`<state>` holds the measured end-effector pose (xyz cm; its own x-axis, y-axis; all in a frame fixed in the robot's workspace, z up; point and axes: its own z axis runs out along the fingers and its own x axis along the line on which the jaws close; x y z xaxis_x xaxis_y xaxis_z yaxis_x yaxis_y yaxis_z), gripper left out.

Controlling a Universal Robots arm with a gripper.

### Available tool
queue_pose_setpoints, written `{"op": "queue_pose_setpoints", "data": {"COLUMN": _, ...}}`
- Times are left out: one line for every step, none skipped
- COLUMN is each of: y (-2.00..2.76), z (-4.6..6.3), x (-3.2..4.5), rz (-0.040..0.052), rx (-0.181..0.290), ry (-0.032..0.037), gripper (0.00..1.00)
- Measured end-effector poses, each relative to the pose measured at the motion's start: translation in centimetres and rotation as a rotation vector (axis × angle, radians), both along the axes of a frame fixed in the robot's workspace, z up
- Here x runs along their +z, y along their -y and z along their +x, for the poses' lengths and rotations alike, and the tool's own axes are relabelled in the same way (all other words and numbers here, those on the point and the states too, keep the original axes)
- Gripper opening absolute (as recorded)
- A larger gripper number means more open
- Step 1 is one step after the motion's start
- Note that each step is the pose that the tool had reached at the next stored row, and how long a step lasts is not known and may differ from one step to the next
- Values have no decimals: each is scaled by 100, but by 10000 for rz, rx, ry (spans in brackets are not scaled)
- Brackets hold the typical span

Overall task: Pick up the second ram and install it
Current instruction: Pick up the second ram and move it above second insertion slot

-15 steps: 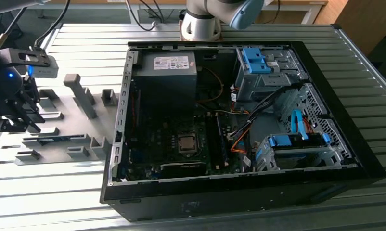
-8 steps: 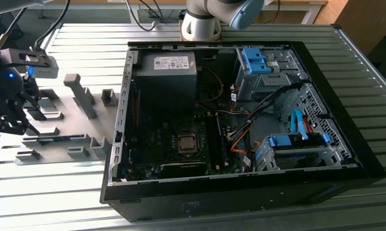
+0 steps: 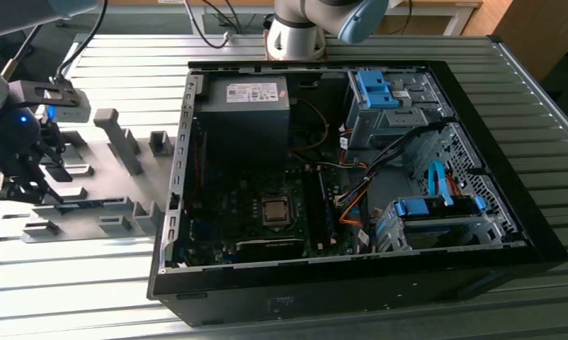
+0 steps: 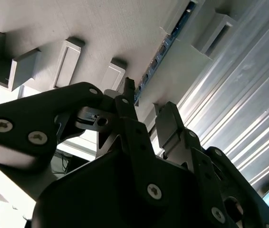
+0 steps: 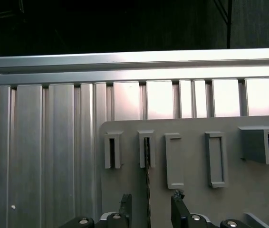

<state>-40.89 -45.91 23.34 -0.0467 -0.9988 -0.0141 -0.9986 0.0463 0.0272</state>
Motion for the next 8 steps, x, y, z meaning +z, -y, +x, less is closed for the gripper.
{"op": "queue_pose_setpoints", "data": {"y": 0, "z": 1, "x": -18, "rz": 0, "rx": 0, "ry": 1, "gripper": 45}}
{"op": "queue_pose_setpoints", "data": {"y": 0, "z": 2, "x": -37, "rz": 0, "rx": 0, "ry": 1, "gripper": 45}}
{"op": "queue_pose_setpoints", "data": {"y": 0, "z": 2, "x": -55, "rz": 0, "rx": -1, "ry": 1, "gripper": 45}}
{"op": "queue_pose_setpoints", "data": {"y": 0, "z": 2, "x": -73, "rz": 1, "rx": 0, "ry": 2, "gripper": 45}}
{"op": "queue_pose_setpoints", "data": {"y": 0, "z": 2, "x": -92, "rz": 0, "rx": 0, "ry": 1, "gripper": 45}}
{"op": "queue_pose_setpoints", "data": {"y": 0, "z": 2, "x": -110, "rz": 1, "rx": 0, "ry": 3, "gripper": 45}}
{"op": "queue_pose_setpoints", "data": {"y": 1, "z": 2, "x": -128, "rz": 1, "rx": 0, "ry": 3, "gripper": 45}}
{"op": "queue_pose_setpoints", "data": {"y": 1, "z": 2, "x": -145, "rz": 1, "rx": 0, "ry": 2, "gripper": 45}}
